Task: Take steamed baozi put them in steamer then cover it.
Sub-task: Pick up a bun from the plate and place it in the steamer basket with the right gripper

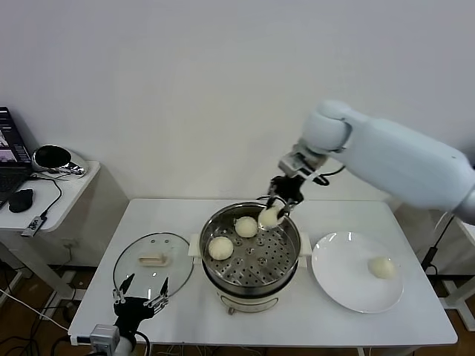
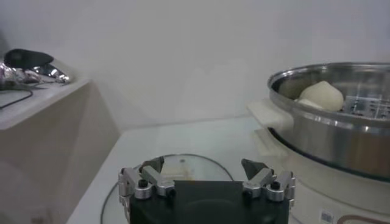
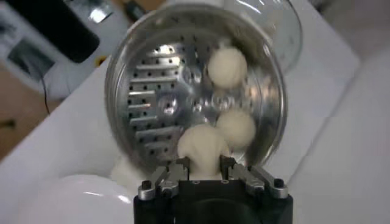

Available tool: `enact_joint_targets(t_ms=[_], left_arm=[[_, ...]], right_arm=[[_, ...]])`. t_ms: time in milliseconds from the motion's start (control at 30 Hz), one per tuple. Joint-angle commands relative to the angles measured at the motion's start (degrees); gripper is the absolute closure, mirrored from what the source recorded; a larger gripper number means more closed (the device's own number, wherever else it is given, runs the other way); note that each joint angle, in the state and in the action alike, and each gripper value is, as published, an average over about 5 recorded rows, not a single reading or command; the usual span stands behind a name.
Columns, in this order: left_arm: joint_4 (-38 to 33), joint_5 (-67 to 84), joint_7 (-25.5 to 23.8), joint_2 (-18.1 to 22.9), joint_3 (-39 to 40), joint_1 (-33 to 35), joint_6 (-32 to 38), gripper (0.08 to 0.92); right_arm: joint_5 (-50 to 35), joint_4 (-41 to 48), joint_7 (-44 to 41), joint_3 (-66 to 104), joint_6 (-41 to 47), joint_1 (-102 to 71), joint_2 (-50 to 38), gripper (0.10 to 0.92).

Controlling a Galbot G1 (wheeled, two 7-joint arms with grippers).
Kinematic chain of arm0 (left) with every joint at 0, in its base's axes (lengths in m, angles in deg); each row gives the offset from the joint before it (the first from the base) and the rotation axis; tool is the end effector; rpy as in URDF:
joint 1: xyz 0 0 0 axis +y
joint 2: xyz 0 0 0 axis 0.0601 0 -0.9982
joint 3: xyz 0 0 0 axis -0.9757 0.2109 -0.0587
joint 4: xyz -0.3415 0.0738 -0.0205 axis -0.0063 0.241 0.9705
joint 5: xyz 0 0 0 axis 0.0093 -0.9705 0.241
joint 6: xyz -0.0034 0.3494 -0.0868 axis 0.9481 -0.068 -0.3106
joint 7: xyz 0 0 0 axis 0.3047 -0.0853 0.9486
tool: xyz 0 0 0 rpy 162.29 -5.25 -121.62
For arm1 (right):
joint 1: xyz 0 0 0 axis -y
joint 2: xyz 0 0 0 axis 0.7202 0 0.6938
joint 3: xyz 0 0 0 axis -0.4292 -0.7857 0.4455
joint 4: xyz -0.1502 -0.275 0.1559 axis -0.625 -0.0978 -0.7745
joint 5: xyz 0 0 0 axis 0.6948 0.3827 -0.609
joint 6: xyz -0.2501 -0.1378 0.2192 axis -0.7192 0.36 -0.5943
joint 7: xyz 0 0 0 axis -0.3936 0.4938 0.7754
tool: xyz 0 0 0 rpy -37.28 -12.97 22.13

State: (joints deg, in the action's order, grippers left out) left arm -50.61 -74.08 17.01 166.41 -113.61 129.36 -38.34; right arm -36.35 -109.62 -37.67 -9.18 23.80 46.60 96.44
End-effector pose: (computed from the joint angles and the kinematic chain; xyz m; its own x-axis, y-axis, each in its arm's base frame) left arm 0.1522 0.0497 -0.2707 -0.9437 0.0205 0.3301 0.0589 0.9926 0.1066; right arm 0.5369 0.0846 0.0044 -0.0219 -0.2552 0.9666 -0.5323 -0.8155 -0.2273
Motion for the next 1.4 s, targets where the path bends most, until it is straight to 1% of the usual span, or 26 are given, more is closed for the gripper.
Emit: enact_joint_targets(t_ms=[33, 167, 533, 767, 1200, 1300, 1400], left_arm=[[0.0, 0.0, 0.1, 0.1, 0.0, 0.0, 0.0, 0.177], [0.3, 0.0, 0.1, 0.2, 0.2, -0.2, 0.0, 0.177], [0.7, -0.1, 0.1, 0.5, -0.1, -0.2, 0.1, 0.177], [0.8, -0.2, 0.1, 0.8, 0.3, -0.4, 0.1, 0.177], [0.0, -0.1, 0.1, 0.9, -0.1, 0.1, 0.2, 0.177], [0.1, -0.1, 0.1, 1.0, 0.0, 0.2, 0.2, 0.177], [0.1, -0.1, 0.1, 1.0, 0.0, 0.1, 0.2, 0.177]], right_arm=[[3.1, 0.4, 0.5, -4.6, -16.3, 1.7, 7.0, 0.661], [7.0, 1.0, 1.2, -5.4, -22.8, -0.6, 7.2, 0.660], [17.0, -2.9, 1.0, -5.1, -31.3, -6.6, 6.8, 0.656], [17.3, -5.1, 1.1, -4.8, -29.3, -7.2, 8.3, 0.652], [17.9, -4.4, 1.1, -4.8, -27.2, -9.9, 10.9, 0.649], [17.6, -4.6, 1.0, -4.8, -26.6, -9.9, 10.9, 0.632], [16.5, -5.5, 1.0, -5.2, -25.5, -9.3, 10.1, 0.581]])
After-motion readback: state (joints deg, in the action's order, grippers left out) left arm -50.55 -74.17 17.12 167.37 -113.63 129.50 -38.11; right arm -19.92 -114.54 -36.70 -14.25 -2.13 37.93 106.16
